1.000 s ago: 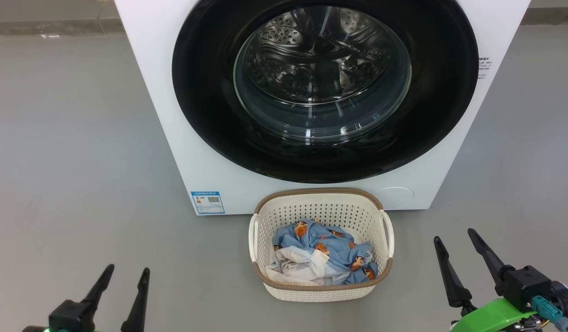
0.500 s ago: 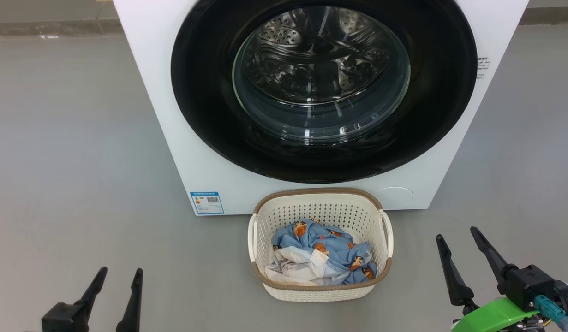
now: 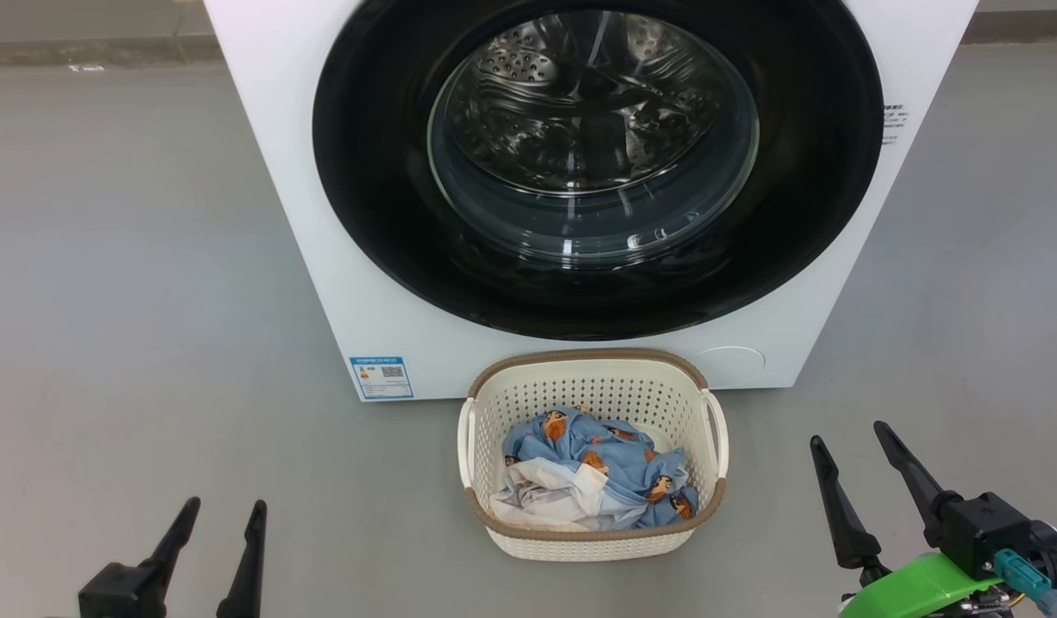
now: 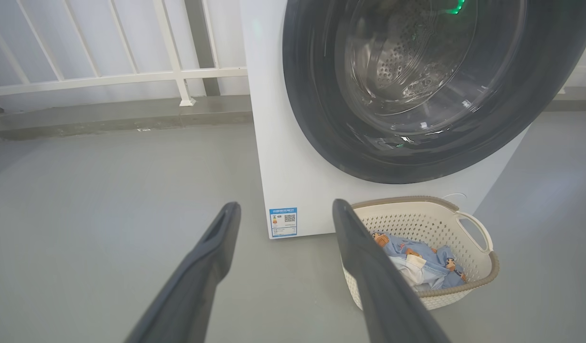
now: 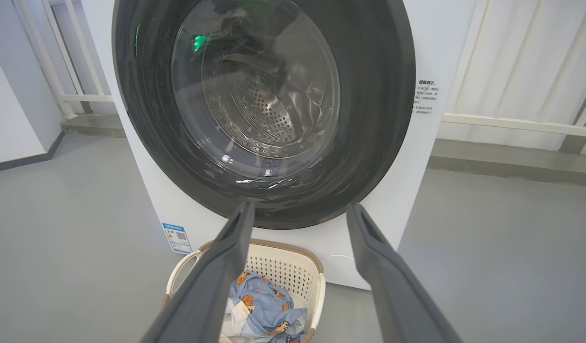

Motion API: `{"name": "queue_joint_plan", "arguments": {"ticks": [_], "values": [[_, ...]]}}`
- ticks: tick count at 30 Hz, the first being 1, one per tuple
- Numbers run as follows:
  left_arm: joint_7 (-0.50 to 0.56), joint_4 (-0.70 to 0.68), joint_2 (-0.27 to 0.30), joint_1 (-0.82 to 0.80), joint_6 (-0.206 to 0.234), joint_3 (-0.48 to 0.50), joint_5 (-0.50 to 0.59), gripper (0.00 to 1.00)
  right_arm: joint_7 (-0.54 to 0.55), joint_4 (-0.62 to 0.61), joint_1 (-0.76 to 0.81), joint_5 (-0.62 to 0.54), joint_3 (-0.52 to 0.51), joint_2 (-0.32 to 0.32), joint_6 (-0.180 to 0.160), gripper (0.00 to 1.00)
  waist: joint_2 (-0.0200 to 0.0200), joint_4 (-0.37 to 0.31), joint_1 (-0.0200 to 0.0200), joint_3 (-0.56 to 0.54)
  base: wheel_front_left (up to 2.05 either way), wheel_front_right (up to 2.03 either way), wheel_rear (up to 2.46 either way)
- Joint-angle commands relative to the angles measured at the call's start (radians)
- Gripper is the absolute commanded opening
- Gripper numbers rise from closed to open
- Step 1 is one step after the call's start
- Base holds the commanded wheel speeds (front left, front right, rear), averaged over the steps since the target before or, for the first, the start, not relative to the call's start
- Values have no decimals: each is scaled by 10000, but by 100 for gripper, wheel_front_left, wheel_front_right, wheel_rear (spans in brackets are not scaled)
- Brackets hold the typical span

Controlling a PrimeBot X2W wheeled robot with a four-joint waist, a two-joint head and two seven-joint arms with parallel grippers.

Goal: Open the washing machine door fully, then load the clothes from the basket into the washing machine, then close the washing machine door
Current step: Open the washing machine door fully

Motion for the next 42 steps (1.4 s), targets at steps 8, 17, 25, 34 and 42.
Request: {"name": "queue_joint_plan", "arguments": {"ticks": [8, 17, 25, 34, 42], "values": [[-136, -319, 178, -246, -16, 351, 6, 100, -120, -303, -217, -71, 270, -47, -11, 100, 0, -46, 0, 50, 74, 74, -148], [-136, -325, 166, -251, -16, 352, -2, 100, -120, -308, -214, -69, 274, -41, -11, 100, 0, -73, 0, 71, 121, 121, -242], [-136, -326, 68, -298, -10, 555, 9, 100, -120, -282, -231, -38, 284, -51, -11, 100, 0, -61, 0, 77, 100, 100, -199], [-136, -286, 55, -295, -13, 521, 21, 100, -120, -278, -244, -52, 273, -50, -11, 100, 0, -41, 0, 43, 35, 35, -69], [-136, -267, 89, -292, -14, 475, -33, 100, -120, -323, -231, -31, 279, -35, -11, 100, 0, -30, 0, 17, 0, 0, 0]]}}
